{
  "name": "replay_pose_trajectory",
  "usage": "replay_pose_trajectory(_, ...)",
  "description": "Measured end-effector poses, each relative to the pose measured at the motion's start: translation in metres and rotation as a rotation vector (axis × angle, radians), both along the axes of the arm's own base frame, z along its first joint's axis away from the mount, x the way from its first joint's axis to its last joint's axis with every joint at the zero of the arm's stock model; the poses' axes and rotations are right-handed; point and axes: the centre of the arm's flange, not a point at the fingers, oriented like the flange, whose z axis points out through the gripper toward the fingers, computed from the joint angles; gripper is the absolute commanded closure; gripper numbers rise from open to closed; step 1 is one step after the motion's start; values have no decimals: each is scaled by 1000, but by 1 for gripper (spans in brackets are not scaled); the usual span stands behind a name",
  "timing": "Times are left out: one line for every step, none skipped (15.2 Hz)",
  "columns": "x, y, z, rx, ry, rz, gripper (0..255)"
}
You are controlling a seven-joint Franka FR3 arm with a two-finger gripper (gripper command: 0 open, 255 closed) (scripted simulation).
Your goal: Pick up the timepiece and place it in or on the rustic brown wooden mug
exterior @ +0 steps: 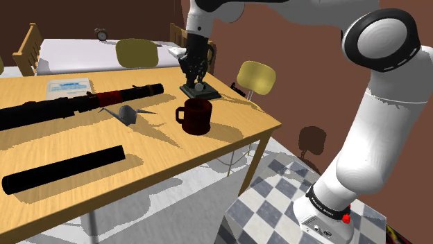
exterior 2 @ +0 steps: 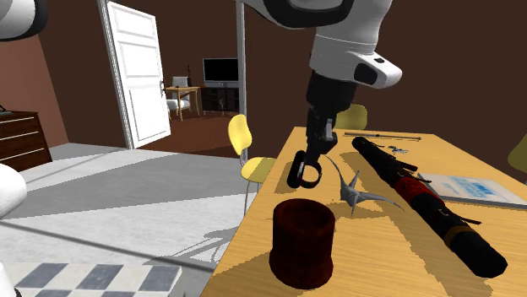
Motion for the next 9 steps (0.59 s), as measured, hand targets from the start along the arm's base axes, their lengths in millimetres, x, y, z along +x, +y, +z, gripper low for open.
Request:
replay_pose_trajectory(1,0,-5,0,0,0,255)
replay_pose_trajectory(0,1,-9,0,0,0,255)
replay_pose_trajectory(1,0,-15,0,0,1,255)
replay_pose_trajectory(1,0,-19,0,0,1,255)
replay_pose_trajectory(0,-1,-24,0,0,1,255)
replay_pose_trajectory(0,-1,-30,0,0,1,255)
replay_pose_trajectory(0,0,-35,0,0,0,255)
replay_pose_trajectory(1,1,-41,0,0,1,255)
replay_pose_trajectory(1,-1,-46,0,0,1,255)
